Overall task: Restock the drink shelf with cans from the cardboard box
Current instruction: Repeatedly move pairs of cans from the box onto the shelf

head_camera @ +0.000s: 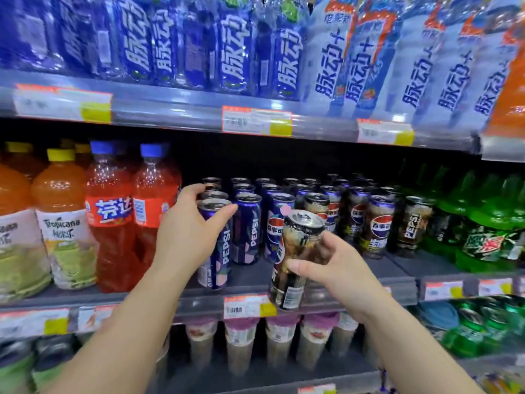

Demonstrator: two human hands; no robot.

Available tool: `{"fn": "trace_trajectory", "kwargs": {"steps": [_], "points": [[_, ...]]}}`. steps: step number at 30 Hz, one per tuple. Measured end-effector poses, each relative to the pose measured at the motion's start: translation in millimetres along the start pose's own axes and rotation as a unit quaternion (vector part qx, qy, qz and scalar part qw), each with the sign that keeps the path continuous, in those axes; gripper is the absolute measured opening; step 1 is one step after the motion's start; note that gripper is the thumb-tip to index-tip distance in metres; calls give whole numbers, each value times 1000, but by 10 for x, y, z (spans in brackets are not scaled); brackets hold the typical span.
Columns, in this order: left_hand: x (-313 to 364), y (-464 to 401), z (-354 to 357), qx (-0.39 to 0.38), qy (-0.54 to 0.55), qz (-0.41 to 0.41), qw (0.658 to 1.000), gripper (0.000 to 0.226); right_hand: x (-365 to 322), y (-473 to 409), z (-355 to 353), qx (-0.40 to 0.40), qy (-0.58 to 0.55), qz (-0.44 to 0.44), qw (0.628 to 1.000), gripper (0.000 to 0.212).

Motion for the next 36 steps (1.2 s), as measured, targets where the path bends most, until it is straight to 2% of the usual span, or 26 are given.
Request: {"fn": "trace_trajectory", "kwargs": {"steps": [6, 9, 13, 20, 23, 25, 28, 31, 34, 36], "points": [[-4, -15, 62, 13, -74, -1, 997, 72, -17, -308, 47, -43, -27, -2, 999, 87], [-5, 37, 90, 20, -112, -16, 993, 78, -42, -400, 37, -71, -30, -14, 997, 87], [-27, 76, 124, 23, -122, -36, 992, 94, -26, -525, 9, -86, -38, -18, 995, 97], [-129, 378, 164, 47, -89, -73, 992, 107, -17, -669, 16, -91, -13, -30, 995, 118], [-267, 622, 267, 35, -94, -114, 988, 107, -49, -680, 57, -109, -18, -37, 993, 109], [-371, 734, 326, 31, -108, -129, 985, 103, -46, -683, 73, -118, -15, -37, 992, 90], [-467, 735, 345, 37, -124, -130, 983, 85, -16, -709, 58, -120, -15, -37, 992, 57], [-523, 654, 337, 20, -106, -136, 985, 74, 8, -743, 47, -118, -22, -33, 992, 56], [-585, 612, 333, -29, -52, -141, 988, 67, 32, -784, 74, -120, -30, -26, 992, 70], [-606, 605, 335, -70, -29, -128, 989, 58, 38, -810, 113, -124, -35, -25, 991, 64]]}}
Point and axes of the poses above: each hand's wrist, its own y-axis away from the middle knuckle, its own z-axis out of the palm, x = y × z, the point moved 6 cm from there along -y, towards the middle knuckle, and after that the axes turned 11 degrees about z, right-handed, at the moved point
